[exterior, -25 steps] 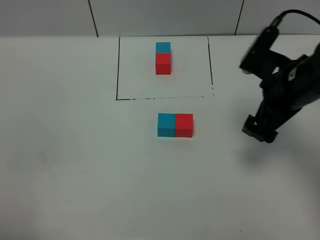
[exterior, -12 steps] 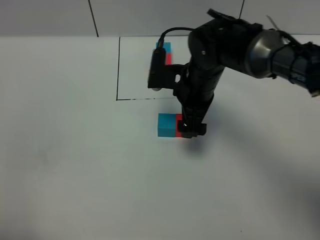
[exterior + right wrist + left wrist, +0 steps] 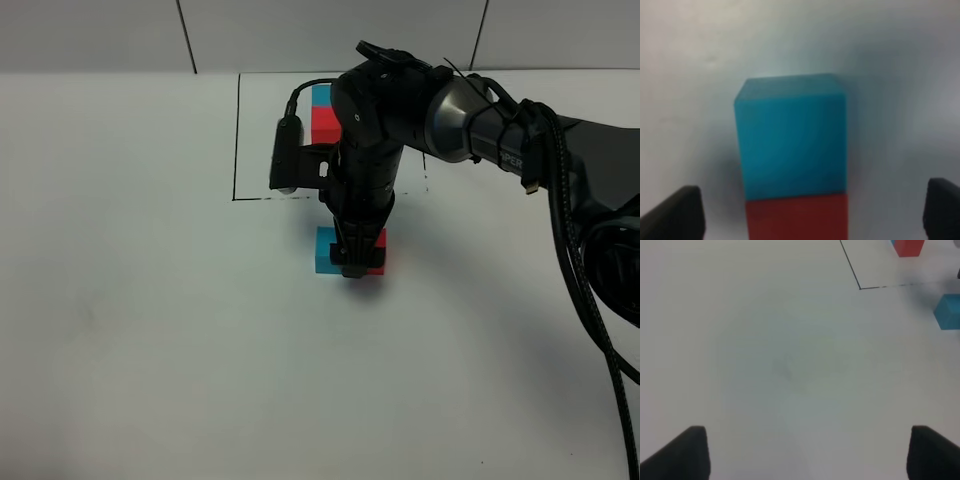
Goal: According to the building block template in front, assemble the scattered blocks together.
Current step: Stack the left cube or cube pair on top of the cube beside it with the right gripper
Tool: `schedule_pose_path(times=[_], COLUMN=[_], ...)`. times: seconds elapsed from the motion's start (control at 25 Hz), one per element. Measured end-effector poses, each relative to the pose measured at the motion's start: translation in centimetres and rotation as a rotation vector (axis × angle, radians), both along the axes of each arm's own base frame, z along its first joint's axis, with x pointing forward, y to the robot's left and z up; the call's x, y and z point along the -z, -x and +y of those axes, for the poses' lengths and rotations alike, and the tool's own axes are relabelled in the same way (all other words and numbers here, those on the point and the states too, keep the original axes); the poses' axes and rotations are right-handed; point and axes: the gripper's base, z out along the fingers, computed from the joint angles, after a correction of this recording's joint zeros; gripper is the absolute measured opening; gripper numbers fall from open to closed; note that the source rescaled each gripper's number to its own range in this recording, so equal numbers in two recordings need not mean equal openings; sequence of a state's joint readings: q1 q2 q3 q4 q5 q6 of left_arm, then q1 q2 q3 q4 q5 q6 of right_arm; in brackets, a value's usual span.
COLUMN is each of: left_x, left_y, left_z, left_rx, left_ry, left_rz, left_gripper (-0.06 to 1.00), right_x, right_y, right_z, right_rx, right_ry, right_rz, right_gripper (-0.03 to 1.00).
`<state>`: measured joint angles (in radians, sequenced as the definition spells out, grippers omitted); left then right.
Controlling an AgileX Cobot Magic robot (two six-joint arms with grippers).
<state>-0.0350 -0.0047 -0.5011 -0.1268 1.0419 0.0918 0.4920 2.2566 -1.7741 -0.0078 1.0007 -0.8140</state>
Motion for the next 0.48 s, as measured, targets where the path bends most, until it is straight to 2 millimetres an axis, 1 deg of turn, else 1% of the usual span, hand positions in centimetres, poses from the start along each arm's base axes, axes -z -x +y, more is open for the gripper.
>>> schedule_pose_path(times=[0.36, 0.48], left_x=[0.0, 0.0], left_y=[0.0, 0.0], left_z=[0.0, 0.0], left_rx=[0.000, 0.000], left_ry=[0.000, 0.000], left_rz=[0.000, 0.000], left_gripper=[0.86, 0.86], right_x=[2.5, 2.9], right_y=[-0.3, -0.3], right_z=[0.1, 0.2], right_rx=[-0.001, 0.008], right_ry=[0.015, 0.013], right_rz=[0.026, 0.027], right_gripper=[0.75, 0.73])
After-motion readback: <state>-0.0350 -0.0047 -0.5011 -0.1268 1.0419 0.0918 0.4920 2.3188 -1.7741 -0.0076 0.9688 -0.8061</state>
